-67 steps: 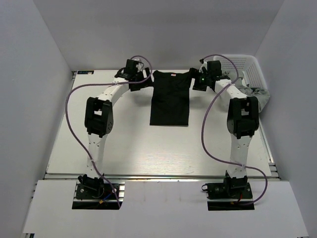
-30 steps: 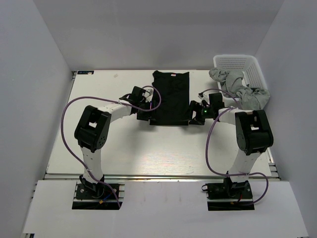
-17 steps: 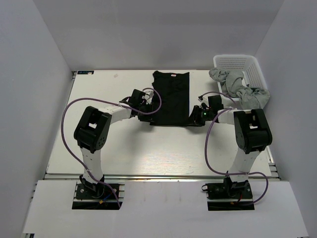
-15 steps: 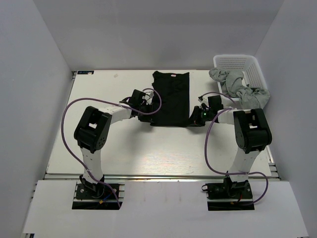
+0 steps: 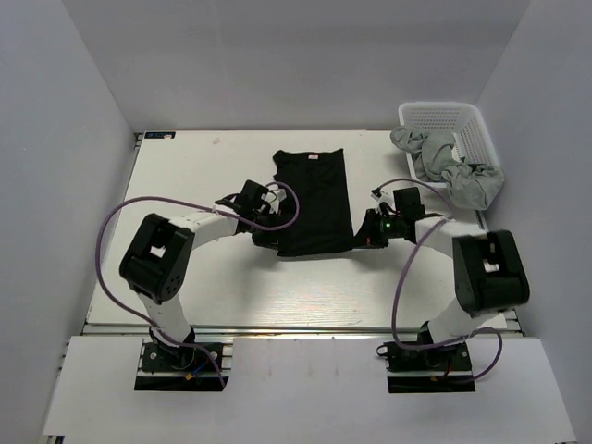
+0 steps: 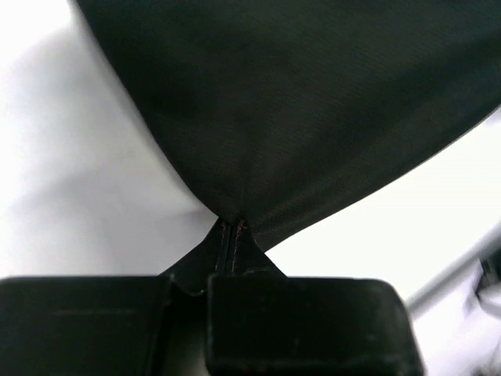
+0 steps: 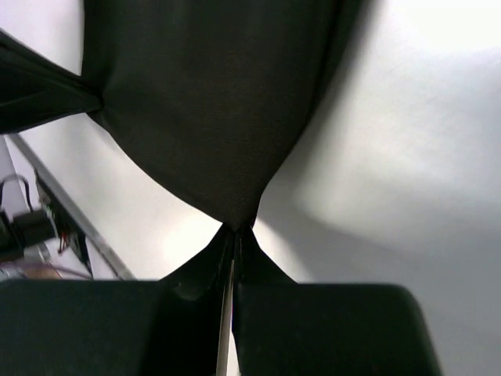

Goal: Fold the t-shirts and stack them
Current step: Grab one side of the 2/3 rectangular tshirt with both arms, then fold the long partially folded tshirt into a neat square

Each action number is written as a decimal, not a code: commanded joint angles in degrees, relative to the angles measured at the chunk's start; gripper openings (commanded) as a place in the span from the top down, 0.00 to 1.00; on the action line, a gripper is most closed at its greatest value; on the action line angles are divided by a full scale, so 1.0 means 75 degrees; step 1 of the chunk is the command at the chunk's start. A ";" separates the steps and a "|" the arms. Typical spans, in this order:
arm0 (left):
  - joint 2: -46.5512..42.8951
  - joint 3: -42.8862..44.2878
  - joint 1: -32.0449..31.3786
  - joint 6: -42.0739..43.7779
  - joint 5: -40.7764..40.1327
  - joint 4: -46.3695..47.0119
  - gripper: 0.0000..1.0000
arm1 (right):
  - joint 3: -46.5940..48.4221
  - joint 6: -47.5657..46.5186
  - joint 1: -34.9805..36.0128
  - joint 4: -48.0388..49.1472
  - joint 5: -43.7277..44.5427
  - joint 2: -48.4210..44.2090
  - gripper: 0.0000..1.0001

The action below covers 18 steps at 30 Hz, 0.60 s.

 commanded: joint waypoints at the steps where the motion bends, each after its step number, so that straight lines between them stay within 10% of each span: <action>1: -0.1394 -0.0401 -0.0158 0.0204 0.0926 -0.0510 1.00 | -0.0398 -0.0631 0.0115 -0.1039 -0.0155 -0.1410 1.00; 18: -0.4702 -0.1048 -0.0300 -0.0111 0.2841 -0.1963 1.00 | 0.0045 -0.1980 0.0092 -0.4325 -0.1761 -0.4978 1.00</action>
